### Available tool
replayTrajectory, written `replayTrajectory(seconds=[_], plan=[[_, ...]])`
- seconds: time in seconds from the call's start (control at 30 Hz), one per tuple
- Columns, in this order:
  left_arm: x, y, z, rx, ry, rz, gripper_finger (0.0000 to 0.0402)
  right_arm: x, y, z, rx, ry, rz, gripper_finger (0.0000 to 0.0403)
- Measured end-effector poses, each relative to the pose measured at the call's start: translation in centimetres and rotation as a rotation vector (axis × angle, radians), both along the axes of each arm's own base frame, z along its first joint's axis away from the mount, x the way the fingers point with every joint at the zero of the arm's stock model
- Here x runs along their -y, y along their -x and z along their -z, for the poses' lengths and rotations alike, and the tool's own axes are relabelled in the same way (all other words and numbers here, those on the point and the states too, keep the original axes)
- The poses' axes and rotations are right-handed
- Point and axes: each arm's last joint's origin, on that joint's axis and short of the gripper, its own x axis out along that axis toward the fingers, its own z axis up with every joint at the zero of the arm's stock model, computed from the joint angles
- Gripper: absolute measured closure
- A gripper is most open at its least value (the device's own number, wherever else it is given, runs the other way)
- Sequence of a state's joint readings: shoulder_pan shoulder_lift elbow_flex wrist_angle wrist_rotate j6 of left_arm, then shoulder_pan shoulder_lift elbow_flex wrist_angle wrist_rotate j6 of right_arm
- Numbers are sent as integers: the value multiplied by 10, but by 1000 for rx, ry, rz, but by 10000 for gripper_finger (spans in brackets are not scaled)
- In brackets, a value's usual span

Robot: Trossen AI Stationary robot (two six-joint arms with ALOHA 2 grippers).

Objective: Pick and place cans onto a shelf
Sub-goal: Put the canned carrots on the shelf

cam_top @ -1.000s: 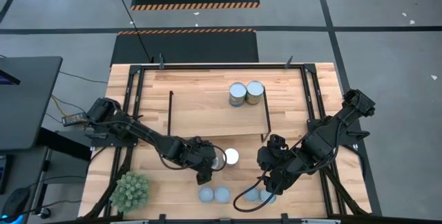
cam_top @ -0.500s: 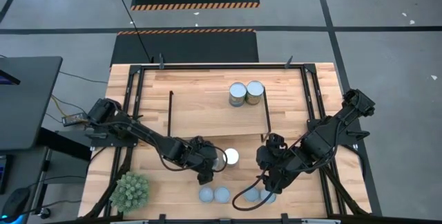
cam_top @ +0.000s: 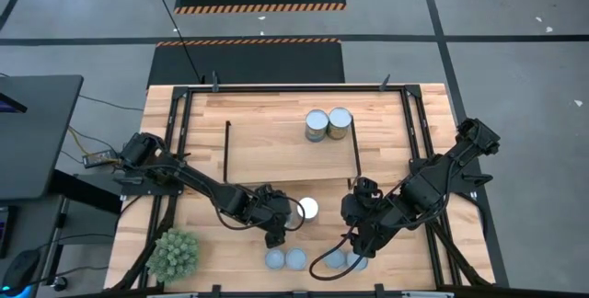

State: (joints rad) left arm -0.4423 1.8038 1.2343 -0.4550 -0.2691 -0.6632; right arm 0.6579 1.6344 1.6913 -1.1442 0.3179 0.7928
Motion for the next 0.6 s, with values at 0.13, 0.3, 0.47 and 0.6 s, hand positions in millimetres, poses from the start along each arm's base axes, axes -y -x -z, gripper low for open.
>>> replayTrajectory(seconds=[0.13,0.3,0.47,0.6], plan=[[0,0,-1,1,4,5,80,0,0,0,0,0,-1,25],[1,0,-2,-7,34,19,86,0,0,0,-1,4,-6,25],[1,3,-13,-35,47,61,86,0,0,0,-1,4,-7,25],[2,5,-28,-75,50,135,86,0,1,0,-9,5,-8,25]])
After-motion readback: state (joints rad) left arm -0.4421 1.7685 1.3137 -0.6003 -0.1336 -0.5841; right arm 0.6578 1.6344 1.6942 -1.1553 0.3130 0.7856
